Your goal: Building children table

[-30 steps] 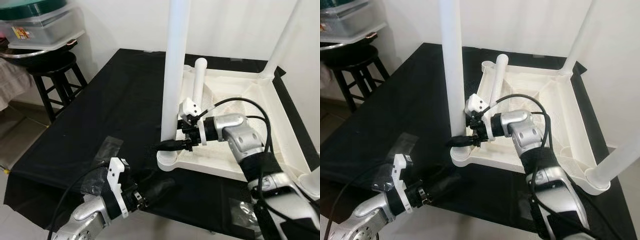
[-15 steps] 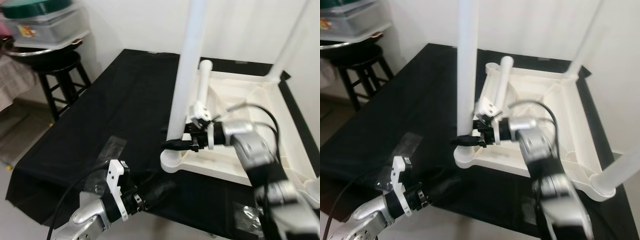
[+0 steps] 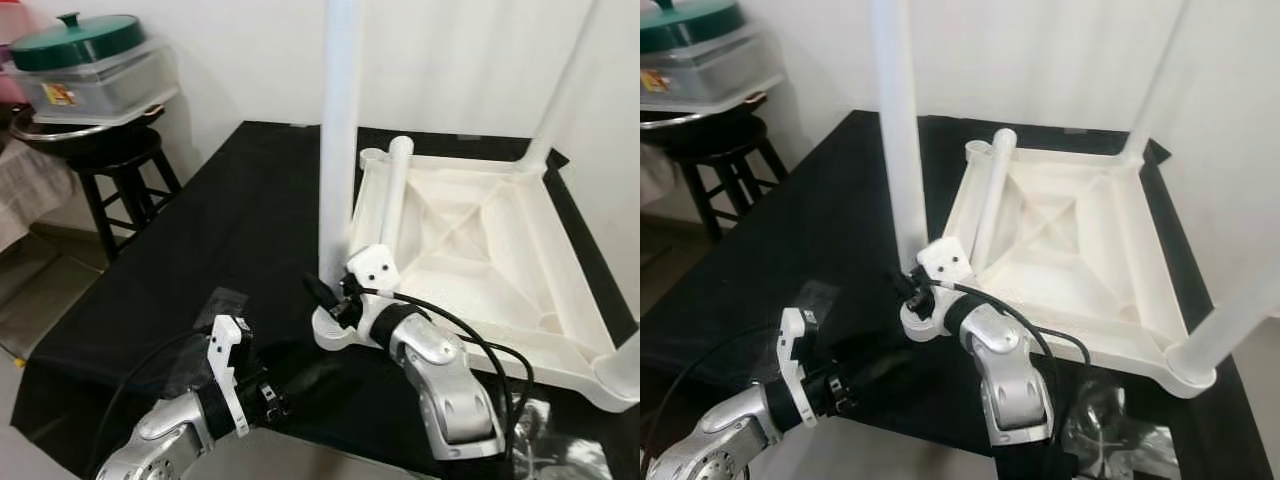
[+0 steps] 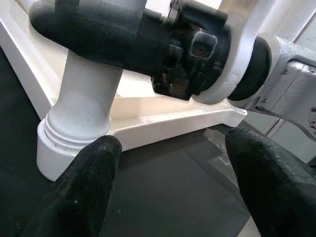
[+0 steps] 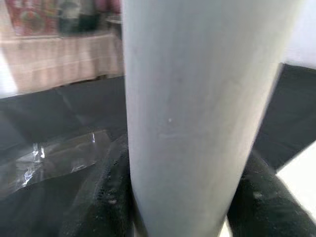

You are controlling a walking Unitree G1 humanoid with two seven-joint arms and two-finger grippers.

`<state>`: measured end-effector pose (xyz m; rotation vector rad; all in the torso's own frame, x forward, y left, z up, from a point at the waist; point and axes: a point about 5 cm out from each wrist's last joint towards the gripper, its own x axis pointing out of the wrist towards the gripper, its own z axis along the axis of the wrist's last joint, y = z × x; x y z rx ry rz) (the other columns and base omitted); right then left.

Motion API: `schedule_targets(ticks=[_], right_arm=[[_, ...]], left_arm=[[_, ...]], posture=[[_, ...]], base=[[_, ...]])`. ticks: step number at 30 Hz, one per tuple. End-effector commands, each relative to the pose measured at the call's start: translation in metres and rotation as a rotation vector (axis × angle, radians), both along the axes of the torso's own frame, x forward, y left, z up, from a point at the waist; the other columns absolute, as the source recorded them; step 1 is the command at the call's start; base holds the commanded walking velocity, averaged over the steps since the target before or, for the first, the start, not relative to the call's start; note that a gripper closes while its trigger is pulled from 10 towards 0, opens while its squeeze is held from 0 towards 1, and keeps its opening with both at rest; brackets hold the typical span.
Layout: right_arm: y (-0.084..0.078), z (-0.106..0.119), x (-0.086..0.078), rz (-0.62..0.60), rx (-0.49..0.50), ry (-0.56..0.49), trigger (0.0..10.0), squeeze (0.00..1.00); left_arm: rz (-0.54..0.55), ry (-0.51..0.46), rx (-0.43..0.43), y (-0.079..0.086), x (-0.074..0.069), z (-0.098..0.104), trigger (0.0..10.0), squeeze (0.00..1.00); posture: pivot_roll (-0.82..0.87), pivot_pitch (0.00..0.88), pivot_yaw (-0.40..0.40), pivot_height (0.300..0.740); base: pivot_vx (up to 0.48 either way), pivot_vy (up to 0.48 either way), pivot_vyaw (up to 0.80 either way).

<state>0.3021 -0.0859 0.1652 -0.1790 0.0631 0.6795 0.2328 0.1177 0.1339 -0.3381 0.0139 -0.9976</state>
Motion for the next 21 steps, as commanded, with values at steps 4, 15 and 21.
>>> schedule_targets(ticks=[4, 15, 21], right_arm=[[-0.009, -0.026, -0.007, 0.081, 0.044, 0.232, 10.0, 1.00], [-0.035, 0.042, 0.034, 0.492, -0.130, -0.011, 10.0, 0.00], [-0.029, 0.052, 0.047, 0.613, -0.130, 0.009, 10.0, 0.00]], left_arm=[[0.016, 0.017, 0.010, 0.003, -0.002, -0.004, 10.0, 0.00], [0.000, 0.017, -0.003, -0.003, -0.004, -0.003, 10.0, 0.00], [0.002, 0.017, -0.005, -0.004, -0.006, -0.004, 10.0, 0.00]], posture=[[0.00, 0.131, 0.009, 0.740], [0.02, 0.132, -0.016, 0.740], [0.03, 0.130, -0.023, 0.740]], base=[[0.000, 0.000, 0.00], [0.000, 0.000, 0.00], [0.000, 0.000, 0.00]])
